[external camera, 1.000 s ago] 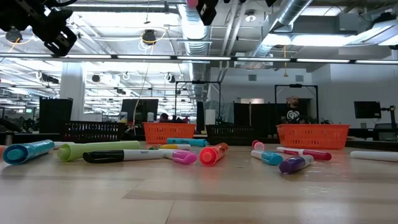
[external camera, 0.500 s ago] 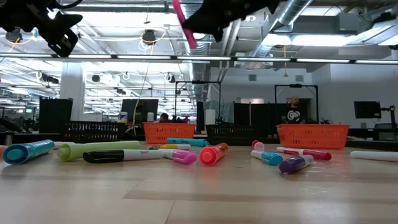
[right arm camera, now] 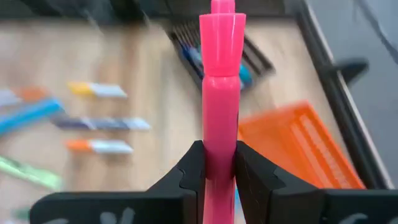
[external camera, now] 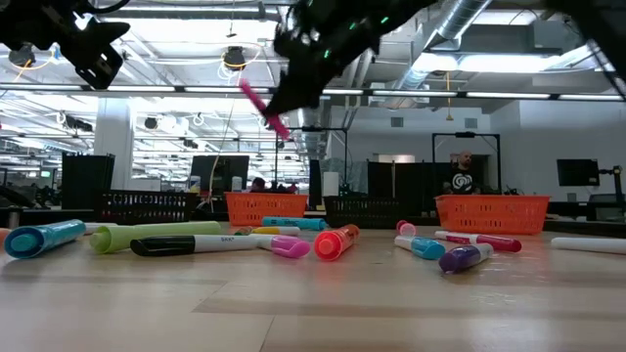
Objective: Pick & Place Markers
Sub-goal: Put the bottom large pink highlighter pen into the left orange bin
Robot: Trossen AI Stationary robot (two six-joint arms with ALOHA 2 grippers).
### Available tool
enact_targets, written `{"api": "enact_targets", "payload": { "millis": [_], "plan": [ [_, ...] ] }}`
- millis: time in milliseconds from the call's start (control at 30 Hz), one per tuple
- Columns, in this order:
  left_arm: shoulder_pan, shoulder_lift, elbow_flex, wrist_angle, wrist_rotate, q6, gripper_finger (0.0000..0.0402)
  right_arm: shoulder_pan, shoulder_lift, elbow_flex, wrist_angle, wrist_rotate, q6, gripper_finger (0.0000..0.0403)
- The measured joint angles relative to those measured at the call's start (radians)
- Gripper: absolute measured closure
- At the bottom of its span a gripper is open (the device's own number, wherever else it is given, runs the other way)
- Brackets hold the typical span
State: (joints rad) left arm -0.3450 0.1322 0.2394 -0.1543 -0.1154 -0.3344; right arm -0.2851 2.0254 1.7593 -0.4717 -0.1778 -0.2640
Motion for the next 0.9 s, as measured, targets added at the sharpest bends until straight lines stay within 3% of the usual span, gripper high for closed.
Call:
{"api": "enact_targets", "payload": {
  "millis": [167,467,900],
  "plan": [
    [0.000,0.000,0.000,-0.002,0.000,0.004,0.0216,-0.040,0.158,0.224,-0.159,0.071,-0.112,0.0349],
    [0.000,0.000,0.000,-0.002,0.000,0.010,0.0216,-0.094,0.372,0.549,-0.313,0.095,-0.182,0.0349],
    [0.001,0.002,0.000,-0.003,0.000,0.024,0.0216,-0.084,0.467,0.593,-0.383,0.100,-0.221,0.0349]
  ]
}}
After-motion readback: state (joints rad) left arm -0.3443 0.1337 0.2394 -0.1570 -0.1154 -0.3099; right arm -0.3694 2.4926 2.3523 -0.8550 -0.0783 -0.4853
